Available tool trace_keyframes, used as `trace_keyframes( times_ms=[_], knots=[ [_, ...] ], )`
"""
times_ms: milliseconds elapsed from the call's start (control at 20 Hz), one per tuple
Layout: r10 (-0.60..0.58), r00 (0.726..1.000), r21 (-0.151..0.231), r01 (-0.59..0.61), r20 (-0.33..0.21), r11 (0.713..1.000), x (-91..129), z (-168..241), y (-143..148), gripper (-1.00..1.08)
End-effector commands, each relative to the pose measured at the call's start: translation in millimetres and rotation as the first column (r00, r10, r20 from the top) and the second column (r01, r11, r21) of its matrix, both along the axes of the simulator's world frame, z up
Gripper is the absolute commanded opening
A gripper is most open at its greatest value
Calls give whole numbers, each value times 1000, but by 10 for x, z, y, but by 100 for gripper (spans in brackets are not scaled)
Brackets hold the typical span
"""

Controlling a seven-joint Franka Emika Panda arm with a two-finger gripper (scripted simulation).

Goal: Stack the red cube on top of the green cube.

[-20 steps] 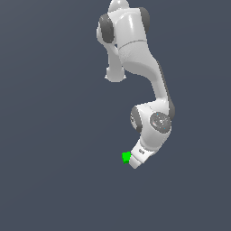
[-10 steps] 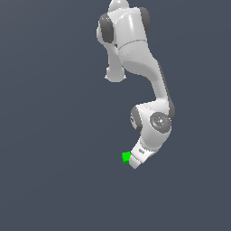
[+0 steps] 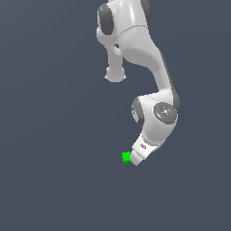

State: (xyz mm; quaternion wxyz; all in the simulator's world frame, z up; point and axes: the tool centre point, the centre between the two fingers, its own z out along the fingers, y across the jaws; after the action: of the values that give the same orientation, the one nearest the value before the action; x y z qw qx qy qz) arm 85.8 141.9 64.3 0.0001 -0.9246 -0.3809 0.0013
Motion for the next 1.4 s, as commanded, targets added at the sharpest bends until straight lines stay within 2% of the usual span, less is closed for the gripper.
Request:
trace_keyframes(
  times_ms=[0, 350, 750, 1350],
  knots=[
    [0, 1000, 0, 0, 2, 1000, 2, 202, 1, -100],
    [0, 1000, 0, 0, 2, 1000, 6, 523, 3, -100],
    [0, 1000, 1, 0, 3, 1000, 20, 519, -42, -100],
    [0, 1000, 0, 0, 3, 1000, 157, 3, -803, -100]
  ],
)
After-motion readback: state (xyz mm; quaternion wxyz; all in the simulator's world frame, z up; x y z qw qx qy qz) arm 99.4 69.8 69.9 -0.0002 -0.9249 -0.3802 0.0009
